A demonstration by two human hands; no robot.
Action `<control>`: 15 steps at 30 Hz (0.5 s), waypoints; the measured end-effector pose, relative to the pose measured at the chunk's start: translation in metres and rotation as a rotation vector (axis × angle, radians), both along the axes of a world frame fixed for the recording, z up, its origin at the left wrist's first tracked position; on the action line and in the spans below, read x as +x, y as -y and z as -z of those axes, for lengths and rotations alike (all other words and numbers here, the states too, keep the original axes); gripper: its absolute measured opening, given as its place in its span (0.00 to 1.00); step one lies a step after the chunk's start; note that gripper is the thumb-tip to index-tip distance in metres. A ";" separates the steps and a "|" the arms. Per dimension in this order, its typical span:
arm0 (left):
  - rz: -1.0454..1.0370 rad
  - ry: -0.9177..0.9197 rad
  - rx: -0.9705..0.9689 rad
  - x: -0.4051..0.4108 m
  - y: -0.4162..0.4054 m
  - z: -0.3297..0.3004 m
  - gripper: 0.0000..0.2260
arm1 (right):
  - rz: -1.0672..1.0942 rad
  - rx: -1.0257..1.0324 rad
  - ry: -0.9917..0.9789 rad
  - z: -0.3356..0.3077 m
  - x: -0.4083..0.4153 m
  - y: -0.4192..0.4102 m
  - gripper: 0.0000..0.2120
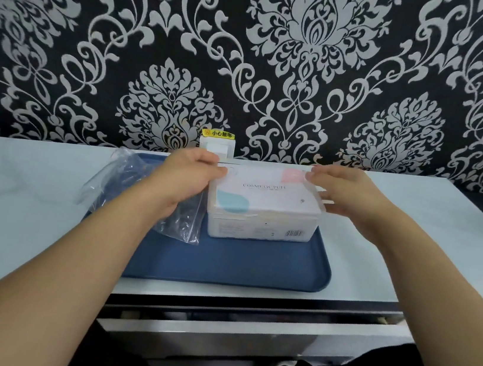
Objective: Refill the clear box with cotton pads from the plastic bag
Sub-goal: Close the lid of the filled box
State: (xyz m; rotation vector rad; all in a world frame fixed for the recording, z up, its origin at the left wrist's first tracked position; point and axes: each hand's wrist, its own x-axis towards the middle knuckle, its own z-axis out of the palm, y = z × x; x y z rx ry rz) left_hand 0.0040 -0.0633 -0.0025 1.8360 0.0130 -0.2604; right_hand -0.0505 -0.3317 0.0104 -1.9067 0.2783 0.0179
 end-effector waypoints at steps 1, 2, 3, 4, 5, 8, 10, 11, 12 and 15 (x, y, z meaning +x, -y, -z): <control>0.000 0.001 0.006 -0.002 -0.001 0.000 0.18 | -0.013 -0.018 -0.006 0.001 -0.002 -0.001 0.13; 0.006 0.004 0.010 -0.004 -0.002 0.001 0.19 | -0.036 -0.038 -0.019 0.002 -0.003 -0.002 0.13; 0.017 0.012 0.016 -0.007 -0.003 0.002 0.21 | -0.069 -0.054 -0.034 0.003 -0.005 -0.003 0.12; 0.025 0.024 0.026 -0.009 -0.004 0.002 0.24 | -0.097 -0.058 -0.047 0.003 -0.006 -0.004 0.11; 0.026 0.032 0.029 -0.011 -0.006 0.003 0.26 | -0.118 -0.056 -0.057 0.002 -0.008 -0.005 0.11; 0.036 0.013 -0.007 -0.018 -0.011 0.001 0.33 | -0.164 -0.053 -0.082 0.001 -0.013 -0.004 0.11; 0.109 0.012 0.010 -0.023 -0.012 0.003 0.38 | -0.189 -0.061 -0.106 0.002 -0.015 -0.006 0.12; 0.150 0.023 0.010 -0.025 -0.011 0.004 0.35 | -0.192 -0.064 -0.108 0.002 -0.015 -0.006 0.12; 0.178 0.033 0.004 -0.029 -0.009 0.003 0.29 | -0.191 -0.062 -0.108 0.002 -0.015 -0.007 0.12; 0.208 0.047 -0.057 -0.033 -0.003 0.003 0.20 | -0.166 -0.061 -0.105 0.002 -0.013 -0.009 0.12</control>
